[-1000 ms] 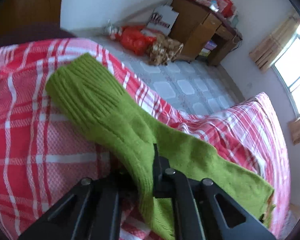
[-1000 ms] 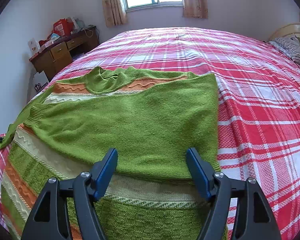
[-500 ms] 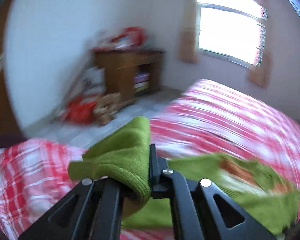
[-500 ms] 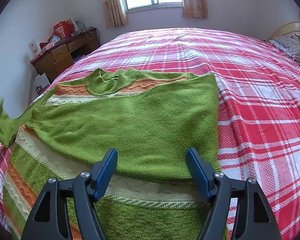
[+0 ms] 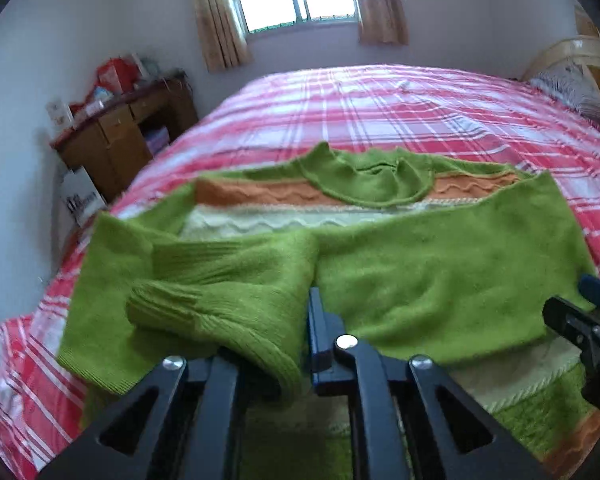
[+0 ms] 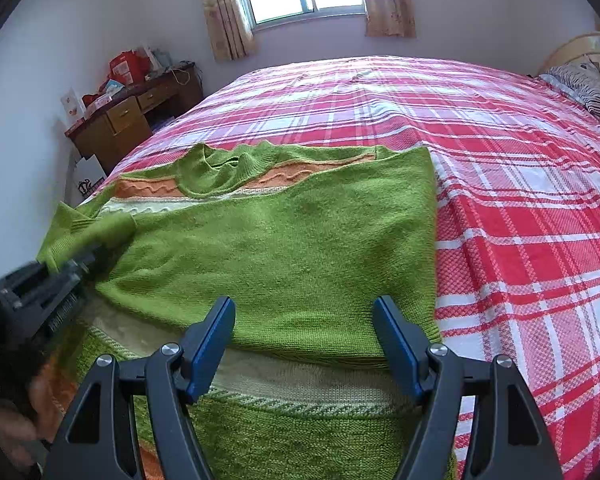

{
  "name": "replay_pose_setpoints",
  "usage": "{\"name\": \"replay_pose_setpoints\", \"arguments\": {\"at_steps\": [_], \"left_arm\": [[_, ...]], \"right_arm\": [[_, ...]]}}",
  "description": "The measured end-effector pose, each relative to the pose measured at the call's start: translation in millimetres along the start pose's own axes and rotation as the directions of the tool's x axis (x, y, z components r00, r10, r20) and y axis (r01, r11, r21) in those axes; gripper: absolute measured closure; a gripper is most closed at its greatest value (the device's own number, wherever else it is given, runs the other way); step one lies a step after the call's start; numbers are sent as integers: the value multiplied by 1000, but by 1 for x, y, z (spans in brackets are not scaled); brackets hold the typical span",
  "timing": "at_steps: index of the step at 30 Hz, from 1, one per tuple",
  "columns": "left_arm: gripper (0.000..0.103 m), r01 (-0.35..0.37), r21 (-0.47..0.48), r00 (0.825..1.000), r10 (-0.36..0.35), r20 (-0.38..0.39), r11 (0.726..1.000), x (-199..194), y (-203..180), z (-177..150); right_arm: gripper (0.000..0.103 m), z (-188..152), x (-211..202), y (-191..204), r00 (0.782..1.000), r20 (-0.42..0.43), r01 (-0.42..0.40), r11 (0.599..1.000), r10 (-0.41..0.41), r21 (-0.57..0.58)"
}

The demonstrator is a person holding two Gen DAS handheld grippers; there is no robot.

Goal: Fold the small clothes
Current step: 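Fold the held sleeve across the body with the left tool and release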

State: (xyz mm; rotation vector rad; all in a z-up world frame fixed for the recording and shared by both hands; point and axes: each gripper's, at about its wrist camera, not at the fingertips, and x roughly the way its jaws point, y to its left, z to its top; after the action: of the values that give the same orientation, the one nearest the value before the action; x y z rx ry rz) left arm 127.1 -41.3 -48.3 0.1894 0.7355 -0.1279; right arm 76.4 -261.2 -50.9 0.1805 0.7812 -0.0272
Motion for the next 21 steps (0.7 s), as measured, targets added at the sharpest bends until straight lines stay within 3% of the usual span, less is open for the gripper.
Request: {"name": "replay_pose_setpoints", "arguments": {"at_steps": [1,2,3,5,9,13,14,16,19,21], "left_arm": [[84,15,-13,1000,-15,-8,1000,-3,4,-1],[67,39,-31,999,-40,-20,999,-7,12,-2],[43,68,-54,997,-70,-27,996,-12,20,-5],[21,95,-125,995,-96,1,988,-31,43,-21],[19,16,-270,999,-4,47,963,-51,92,-54],[20,-51,-376,999,47,-20,925,-37,122,-83],[22,-59,-393,998,54,-26,918,-34,125,-91],[20,-40,-405,998,53,20,913,-37,120,-94],[17,-42,-411,999,52,13,911,-36,117,-96],[17,-42,-409,998,55,21,912,-38,115,-96]], "right_arm": [[31,0,0,0,1000,-1,1,1000,-1,0],[31,0,0,0,1000,-1,1,1000,-1,-1],[31,0,0,0,1000,-1,2,1000,-2,-1],[31,0,0,0,1000,-2,1,1000,-1,-2],[31,0,0,0,1000,-7,10,1000,-11,-8],[31,8,1,17,997,-31,64,996,-66,-60],[31,10,-3,24,999,-20,33,997,-35,-68],[31,18,-20,54,994,28,-101,991,104,-90],[31,29,-31,110,972,62,-210,958,226,-193],[31,32,-24,146,966,38,-235,932,255,-277]]}}
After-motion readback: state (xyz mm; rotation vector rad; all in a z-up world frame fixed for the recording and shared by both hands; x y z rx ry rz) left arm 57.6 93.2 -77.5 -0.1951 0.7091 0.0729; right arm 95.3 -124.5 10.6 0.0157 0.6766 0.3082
